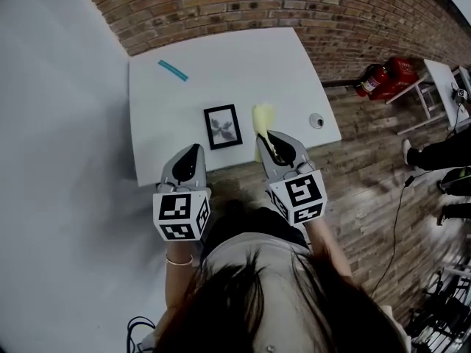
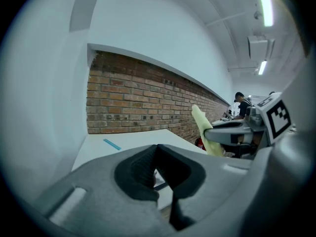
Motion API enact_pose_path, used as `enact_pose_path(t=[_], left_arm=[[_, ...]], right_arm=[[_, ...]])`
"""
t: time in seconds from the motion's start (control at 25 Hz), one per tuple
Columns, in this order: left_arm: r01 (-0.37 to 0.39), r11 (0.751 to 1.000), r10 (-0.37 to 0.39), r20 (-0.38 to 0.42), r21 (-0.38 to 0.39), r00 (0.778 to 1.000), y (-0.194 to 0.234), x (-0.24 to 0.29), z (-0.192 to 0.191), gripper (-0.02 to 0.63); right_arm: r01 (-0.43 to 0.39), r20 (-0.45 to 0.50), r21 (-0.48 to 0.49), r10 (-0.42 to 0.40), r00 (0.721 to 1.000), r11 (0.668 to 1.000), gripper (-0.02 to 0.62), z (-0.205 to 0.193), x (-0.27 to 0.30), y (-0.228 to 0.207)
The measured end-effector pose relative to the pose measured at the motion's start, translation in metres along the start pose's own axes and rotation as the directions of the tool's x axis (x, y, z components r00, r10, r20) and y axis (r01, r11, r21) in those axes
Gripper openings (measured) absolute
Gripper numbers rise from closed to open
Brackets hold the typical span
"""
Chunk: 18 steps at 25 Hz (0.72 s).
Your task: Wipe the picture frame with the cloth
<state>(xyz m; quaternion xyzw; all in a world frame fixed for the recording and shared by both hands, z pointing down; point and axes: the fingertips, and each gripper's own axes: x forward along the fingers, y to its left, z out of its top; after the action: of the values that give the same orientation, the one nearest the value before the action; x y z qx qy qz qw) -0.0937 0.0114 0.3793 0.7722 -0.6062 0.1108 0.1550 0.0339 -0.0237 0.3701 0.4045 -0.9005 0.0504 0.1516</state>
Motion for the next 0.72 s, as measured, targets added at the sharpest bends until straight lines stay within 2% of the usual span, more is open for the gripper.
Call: enact_pose_path(t=[0.24, 0.56, 0.64, 0.72], left_arm=[[0.044, 0.999, -0.045, -0.043, -0.03, 0.998, 0.005, 0.013, -0.007, 0.0], [0.021, 0.997, -0.03, -0.114, -0.076, 0.993, 0.018, 0.033, -0.029, 0.0], [0.02, 0.996, -0.031, -0.129, -0.089, 0.991, 0.021, 0.04, -0.035, 0.032], [0.01, 0.995, -0.024, -0.138, -0.101, 0.99, 0.025, 0.046, -0.038, 0.037]], right_arm=[[0.01, -0.021, 0.009, -0.01, 1.0, 1.0, 0.043, -0.003, 0.007, -0.004], [-0.013, -0.042, 0.007, 0.013, 0.999, 1.0, 0.043, -0.008, 0.03, -0.011], [-0.024, -0.044, 0.007, 0.024, 0.999, 1.0, 0.043, -0.008, 0.039, -0.013], [-0.037, -0.045, 0.006, 0.037, 0.998, 0.999, 0.043, -0.006, 0.049, -0.016]])
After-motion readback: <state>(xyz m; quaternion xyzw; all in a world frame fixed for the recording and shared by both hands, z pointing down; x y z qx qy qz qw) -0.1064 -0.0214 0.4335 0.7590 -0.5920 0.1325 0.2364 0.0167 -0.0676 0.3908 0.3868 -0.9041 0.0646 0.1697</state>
